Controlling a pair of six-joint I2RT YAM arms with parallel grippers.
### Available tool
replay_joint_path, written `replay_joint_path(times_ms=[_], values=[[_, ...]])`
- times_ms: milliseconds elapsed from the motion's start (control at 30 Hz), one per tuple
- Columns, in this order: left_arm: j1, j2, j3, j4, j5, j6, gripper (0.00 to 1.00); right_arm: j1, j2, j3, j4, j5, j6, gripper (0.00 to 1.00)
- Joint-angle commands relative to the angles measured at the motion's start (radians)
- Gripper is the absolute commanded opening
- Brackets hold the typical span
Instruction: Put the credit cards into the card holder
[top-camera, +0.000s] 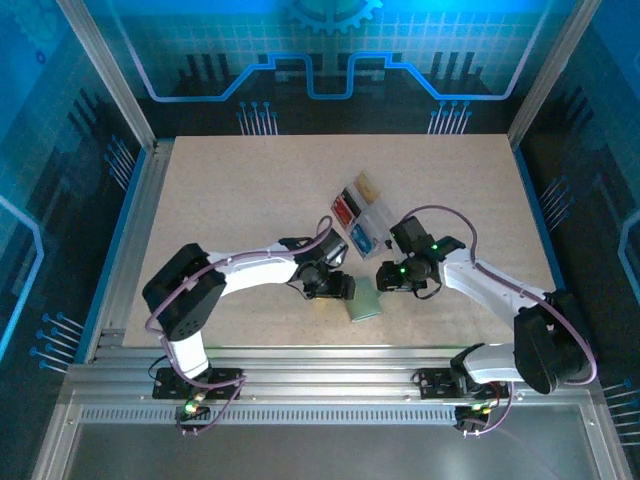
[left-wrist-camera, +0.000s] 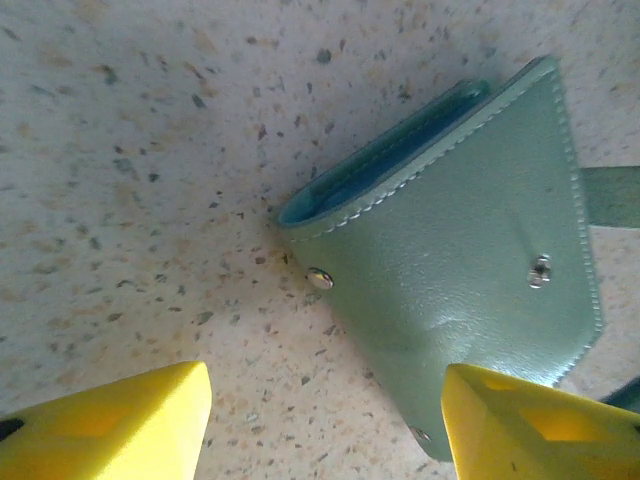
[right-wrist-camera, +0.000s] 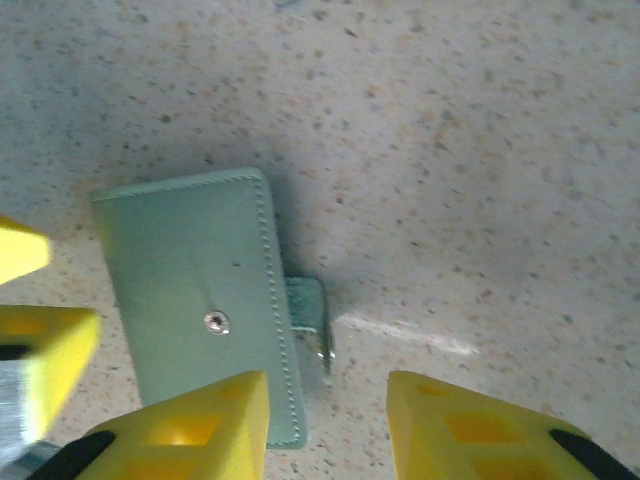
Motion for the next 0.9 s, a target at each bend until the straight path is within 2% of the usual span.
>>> replay_joint_path(times_ms=[0,367,733,867], values=[[-0.018,0.025,0.032,-0.040,-0.025,0.025,0.63,-0.022,0.025,-0.025,0.050,-0.073,-0.023,0.32],[-0.028,0.049,0.019,-0.050,-0.051,0.028,0.61,-0.034,0.064,-0.017,0.037,-0.063,-0.038,0.19],[-0.029,0.043,0.012,-0.043,-0.051,0.026,0.61,-0.040,0.081,-0.017,0.052,-0.080,-0.044,0.14],[-0.029,0.049,0.012,-0.034,-0.045,0.024,0.61,-0.043,0.090,-0.021,0.059,-0.092,-0.048,0.06]])
